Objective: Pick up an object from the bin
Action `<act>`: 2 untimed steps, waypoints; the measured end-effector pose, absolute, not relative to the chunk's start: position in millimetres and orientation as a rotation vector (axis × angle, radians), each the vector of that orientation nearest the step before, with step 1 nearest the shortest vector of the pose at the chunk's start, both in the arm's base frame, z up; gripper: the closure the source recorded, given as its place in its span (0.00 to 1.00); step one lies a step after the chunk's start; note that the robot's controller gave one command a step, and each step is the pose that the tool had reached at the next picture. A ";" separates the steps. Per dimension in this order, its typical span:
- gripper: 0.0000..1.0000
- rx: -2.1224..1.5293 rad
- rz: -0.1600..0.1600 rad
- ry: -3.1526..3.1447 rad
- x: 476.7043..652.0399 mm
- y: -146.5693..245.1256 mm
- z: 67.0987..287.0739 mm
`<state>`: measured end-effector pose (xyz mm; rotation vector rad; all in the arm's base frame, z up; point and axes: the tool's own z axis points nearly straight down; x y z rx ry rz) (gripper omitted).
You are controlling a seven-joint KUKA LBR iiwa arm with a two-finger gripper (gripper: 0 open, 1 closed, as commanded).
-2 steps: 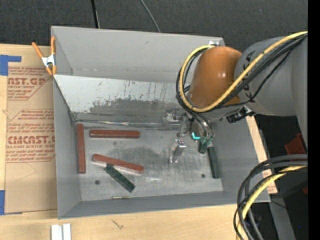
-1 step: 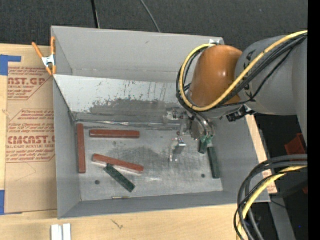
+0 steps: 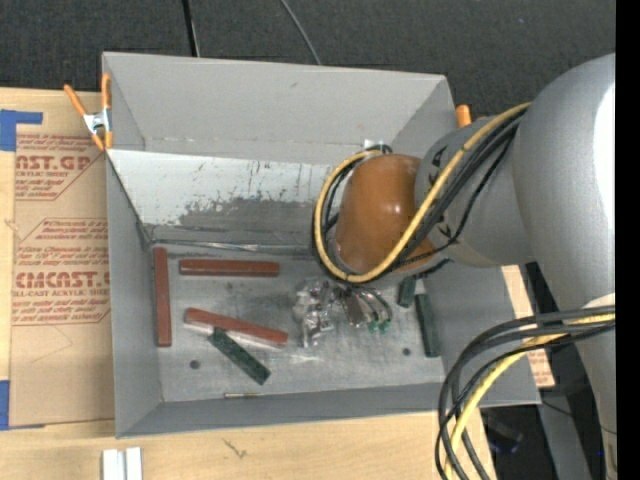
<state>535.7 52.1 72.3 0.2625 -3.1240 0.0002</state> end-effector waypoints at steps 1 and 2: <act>0.00 0.262 -0.001 -3.139 538.3 52.6 72.0; 0.00 0.262 -0.002 -3.138 538.2 52.5 72.0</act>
Offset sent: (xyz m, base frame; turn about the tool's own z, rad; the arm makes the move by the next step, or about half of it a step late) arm 0.0000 0.0000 0.0000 0.0000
